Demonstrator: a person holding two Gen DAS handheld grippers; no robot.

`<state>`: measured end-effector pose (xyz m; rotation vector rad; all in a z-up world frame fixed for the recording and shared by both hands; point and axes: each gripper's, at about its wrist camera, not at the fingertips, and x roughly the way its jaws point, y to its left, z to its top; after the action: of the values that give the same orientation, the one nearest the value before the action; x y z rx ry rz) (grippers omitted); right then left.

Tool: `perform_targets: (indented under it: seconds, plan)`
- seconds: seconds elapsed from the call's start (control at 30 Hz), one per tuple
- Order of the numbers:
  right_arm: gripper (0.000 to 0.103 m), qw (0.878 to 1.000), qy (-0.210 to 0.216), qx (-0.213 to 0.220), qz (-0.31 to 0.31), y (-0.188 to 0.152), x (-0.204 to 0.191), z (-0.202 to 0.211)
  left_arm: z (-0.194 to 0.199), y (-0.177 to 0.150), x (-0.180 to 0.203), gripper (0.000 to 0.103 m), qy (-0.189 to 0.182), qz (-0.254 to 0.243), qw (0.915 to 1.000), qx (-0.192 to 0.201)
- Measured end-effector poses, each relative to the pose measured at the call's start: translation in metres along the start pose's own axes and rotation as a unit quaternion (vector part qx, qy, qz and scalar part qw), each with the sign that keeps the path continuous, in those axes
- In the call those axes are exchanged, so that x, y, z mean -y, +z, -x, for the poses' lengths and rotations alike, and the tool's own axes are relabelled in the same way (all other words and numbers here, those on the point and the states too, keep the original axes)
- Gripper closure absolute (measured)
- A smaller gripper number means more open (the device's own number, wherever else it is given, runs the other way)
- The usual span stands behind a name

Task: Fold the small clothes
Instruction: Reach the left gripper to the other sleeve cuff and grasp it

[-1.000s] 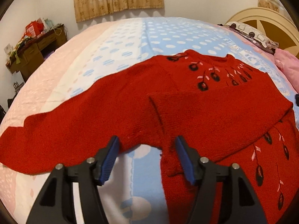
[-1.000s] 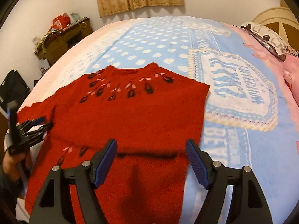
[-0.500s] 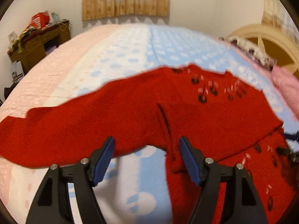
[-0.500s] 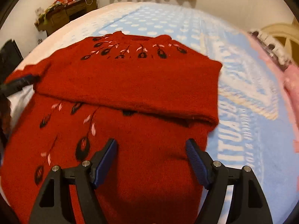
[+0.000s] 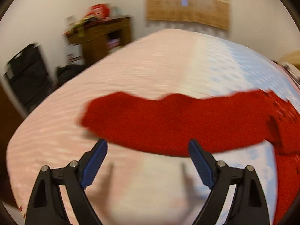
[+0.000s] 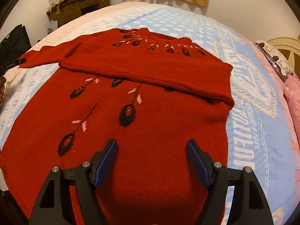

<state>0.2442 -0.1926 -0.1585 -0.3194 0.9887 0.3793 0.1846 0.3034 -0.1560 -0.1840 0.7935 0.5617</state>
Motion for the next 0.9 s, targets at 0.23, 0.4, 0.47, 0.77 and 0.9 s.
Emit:
perform_targets:
  seconds: [0.23, 0.4, 0.47, 0.77, 0.9]
  plan:
    - [0.026, 0.999, 0.008, 0.013, 0.042, -0.004, -0.029, 0.01, -0.021, 0.01, -0.061, 0.013, 0.003, 0.126, 0.9918, -0.019]
    - [0.026, 0.998, 0.001, 0.018, 0.061, -0.009, -0.043, 0.008, -0.042, 0.021, -0.06, 0.019, -0.036, 0.159, 0.9856, -0.044]
    - [0.026, 0.998, -0.003, 0.023, 0.063, -0.01, -0.046, 0.009, -0.05, 0.024, -0.059, 0.022, -0.047, 0.165, 0.9839, -0.051]
    - [0.026, 0.999, 0.02, 0.023, 0.034, -0.013, -0.037, 0.007, -0.067, 0.035, -0.061, 0.097, -0.079, 0.174, 0.9787, -0.074]
    - [0.026, 0.999, 0.022, 0.024, 0.029, -0.015, -0.036, 0.007, -0.057, 0.038, -0.058, 0.097, -0.089, 0.173, 0.9792, -0.057]
